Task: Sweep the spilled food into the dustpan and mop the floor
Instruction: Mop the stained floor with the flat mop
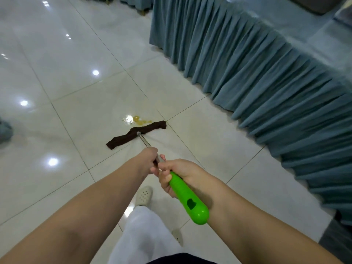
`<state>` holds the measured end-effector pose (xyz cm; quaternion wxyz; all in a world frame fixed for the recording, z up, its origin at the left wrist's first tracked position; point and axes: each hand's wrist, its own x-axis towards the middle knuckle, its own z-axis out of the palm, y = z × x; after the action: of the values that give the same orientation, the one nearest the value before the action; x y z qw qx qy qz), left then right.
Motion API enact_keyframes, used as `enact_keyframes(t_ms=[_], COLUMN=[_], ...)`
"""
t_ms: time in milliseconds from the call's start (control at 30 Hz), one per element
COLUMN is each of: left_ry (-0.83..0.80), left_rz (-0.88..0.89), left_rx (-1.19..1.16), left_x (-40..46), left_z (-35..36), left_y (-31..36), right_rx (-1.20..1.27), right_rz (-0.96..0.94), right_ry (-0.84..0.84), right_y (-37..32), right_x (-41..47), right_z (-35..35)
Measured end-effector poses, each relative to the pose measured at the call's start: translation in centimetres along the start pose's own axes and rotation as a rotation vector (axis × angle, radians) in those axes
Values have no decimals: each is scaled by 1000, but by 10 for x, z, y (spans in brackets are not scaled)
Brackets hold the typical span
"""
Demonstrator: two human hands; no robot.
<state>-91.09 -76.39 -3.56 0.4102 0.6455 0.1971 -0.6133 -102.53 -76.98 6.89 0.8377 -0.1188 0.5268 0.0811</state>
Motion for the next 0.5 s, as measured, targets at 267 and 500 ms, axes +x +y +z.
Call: enact_keyframes(t_ms=[267, 500], left_ry=[60, 57], left_rz=[6, 13], left_rx=[53, 124], left_x=[36, 70], left_z=[-31, -55], left_y=[108, 185], right_rx=[69, 105], right_rz=[-30, -64], right_ry=[50, 56], right_y=[-64, -107], right_x=[41, 79], right_z=[79, 138])
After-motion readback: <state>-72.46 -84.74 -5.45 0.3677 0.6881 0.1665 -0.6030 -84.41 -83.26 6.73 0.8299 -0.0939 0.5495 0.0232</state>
